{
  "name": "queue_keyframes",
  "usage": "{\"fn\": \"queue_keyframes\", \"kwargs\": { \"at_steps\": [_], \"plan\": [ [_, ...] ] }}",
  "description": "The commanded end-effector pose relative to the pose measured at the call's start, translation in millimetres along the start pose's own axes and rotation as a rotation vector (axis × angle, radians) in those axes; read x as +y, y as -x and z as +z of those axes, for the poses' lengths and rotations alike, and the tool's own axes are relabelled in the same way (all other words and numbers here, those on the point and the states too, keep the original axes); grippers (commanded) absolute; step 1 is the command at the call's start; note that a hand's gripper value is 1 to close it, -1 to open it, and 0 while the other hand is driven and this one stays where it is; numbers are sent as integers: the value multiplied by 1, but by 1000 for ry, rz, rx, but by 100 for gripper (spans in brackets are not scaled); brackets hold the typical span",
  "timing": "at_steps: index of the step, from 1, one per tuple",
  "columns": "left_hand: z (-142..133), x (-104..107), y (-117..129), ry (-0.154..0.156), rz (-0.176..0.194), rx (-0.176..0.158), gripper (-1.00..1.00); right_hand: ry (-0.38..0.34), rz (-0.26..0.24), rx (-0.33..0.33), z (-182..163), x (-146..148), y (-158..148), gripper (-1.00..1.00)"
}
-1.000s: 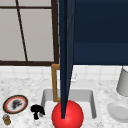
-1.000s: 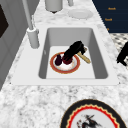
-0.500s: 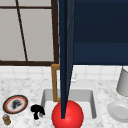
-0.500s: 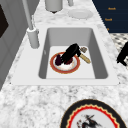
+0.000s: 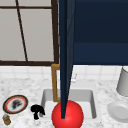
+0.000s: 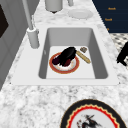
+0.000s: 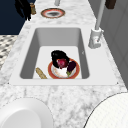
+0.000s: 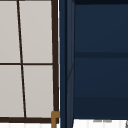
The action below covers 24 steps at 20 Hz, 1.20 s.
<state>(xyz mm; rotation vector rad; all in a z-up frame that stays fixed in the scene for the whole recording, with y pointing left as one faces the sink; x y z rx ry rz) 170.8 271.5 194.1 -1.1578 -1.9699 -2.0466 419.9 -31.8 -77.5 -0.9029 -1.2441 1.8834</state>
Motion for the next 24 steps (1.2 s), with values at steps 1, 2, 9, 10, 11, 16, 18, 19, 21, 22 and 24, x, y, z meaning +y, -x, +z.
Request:
{"fn": "queue_keyframes", "kwargs": {
  "at_steps": [1, 2, 9, 10, 11, 16, 18, 19, 21, 22, 24],
  "plan": [
    [0, 0, 0, 0, 0, 0, 0, -3, 39, -52, -2, 13, -3, 100],
    [0, 0, 0, 0, 0, 0, 0, 17, 35, -53, -2, 12, -3, 100],
    [0, 0, 0, 0, 0, 0, 0, 84, 8, -14, -6, 1, -4, 100],
    [0, 0, 0, 0, 0, 0, 0, 99, 15, -30, 1, -5, 2, 100],
    [0, 0, 0, 0, 0, 0, 0, 132, -3, -41, 11, -2, 10, 100],
    [0, 0, 0, 0, 0, 0, 0, 102, -71, 5, 27, -33, 22, 100],
    [0, 0, 0, 0, 0, 0, 0, 104, -70, 22, 30, -44, 21, 100],
    [0, 0, 0, 0, 0, 0, 0, 99, -68, 30, 33, -50, 23, 100],
    [0, 0, 0, 0, 0, 0, 0, 97, -54, 62, 39, -64, 26, 100],
    [0, 0, 0, 0, 0, 0, 0, 92, -48, 83, 41, -71, 28, 100],
    [0, 0, 0, 0, 0, 0, 0, 91, -39, 118, 46, -85, 31, 100]
  ]
}}
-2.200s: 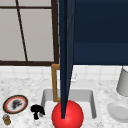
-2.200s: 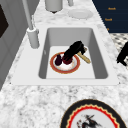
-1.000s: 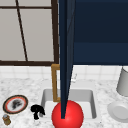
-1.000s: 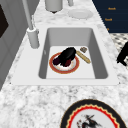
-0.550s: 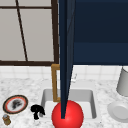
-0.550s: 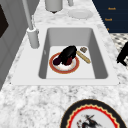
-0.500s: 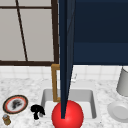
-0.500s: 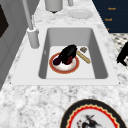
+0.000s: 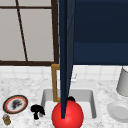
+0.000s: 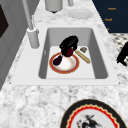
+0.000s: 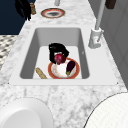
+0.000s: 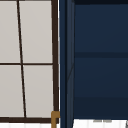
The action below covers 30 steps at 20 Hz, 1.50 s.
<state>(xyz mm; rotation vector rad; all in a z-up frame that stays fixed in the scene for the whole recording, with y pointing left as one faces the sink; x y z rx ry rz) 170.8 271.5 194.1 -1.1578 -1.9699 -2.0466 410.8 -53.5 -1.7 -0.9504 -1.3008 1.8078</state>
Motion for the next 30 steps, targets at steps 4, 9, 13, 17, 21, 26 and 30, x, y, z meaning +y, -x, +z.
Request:
{"fn": "queue_keyframes", "kwargs": {
  "at_steps": [4, 9, 13, 17, 21, 26, 30],
  "plan": [
    [0, 0, 0, 0, 0, 0, 0, 7, -11, 138, 12, -45, 9, 100],
    [0, 0, 0, 0, 0, 0, 0, -10, -22, 194, 24, -73, 21, 100],
    [0, 0, 0, 0, 0, 0, 0, -6, -31, 203, 36, -94, 36, 100],
    [0, 0, 0, 0, 0, 0, 0, -12, -38, 230, 48, -116, 49, 100],
    [0, 0, 0, 0, 0, 0, 0, -20, -27, 268, 53, -131, 63, 100],
    [0, 0, 0, 0, 0, 0, 0, -28, -29, 339, 64, -153, 77, 100],
    [0, 0, 0, 0, 0, 0, 0, -34, -29, 379, 75, -169, 92, 100]
  ]
}}
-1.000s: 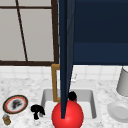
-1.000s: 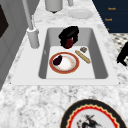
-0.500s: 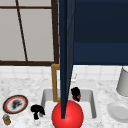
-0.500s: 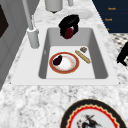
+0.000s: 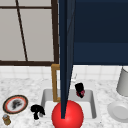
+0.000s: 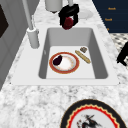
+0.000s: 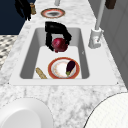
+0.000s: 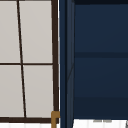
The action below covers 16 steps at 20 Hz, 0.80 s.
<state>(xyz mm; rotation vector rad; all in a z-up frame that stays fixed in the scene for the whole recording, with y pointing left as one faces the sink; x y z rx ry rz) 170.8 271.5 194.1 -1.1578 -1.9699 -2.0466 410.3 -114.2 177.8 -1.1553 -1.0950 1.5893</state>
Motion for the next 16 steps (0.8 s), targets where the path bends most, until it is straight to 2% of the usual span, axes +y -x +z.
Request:
{"fn": "queue_keyframes", "kwargs": {
  "at_steps": [1, 11, 16],
  "plan": [
    [0, 0, 0, 0, 0, 0, 0, -18, -16, 83, 6, -16, 17, 100],
    [0, 0, 0, 0, 0, 0, 0, -38, -48, 138, 33, -61, 65, 100],
    [0, 0, 0, 0, 0, 0, 0, -46, -60, 173, 50, -74, 84, 100]
  ]
}}
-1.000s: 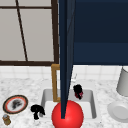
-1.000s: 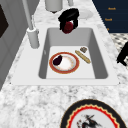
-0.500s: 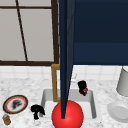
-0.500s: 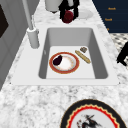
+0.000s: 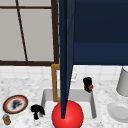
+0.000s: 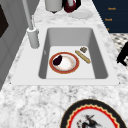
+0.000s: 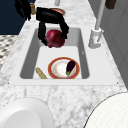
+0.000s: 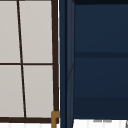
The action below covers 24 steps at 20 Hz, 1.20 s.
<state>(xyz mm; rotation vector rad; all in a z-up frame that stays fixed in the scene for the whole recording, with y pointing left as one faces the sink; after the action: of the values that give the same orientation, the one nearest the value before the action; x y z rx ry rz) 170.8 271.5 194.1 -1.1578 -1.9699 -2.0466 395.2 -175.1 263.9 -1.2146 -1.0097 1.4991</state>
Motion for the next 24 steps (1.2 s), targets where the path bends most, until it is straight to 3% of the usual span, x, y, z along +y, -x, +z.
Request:
{"fn": "queue_keyframes", "kwargs": {
  "at_steps": [1, 15, 24],
  "plan": [
    [0, 0, 0, 0, 0, 0, 0, -34, -48, 62, 12, -11, 16, 100],
    [0, 0, 0, 0, 0, 0, 0, -46, -78, 31, 90, -29, 83, 100],
    [0, 0, 0, 0, 0, 0, 0, -26, -105, 11, 146, -16, 124, 100]
  ]
}}
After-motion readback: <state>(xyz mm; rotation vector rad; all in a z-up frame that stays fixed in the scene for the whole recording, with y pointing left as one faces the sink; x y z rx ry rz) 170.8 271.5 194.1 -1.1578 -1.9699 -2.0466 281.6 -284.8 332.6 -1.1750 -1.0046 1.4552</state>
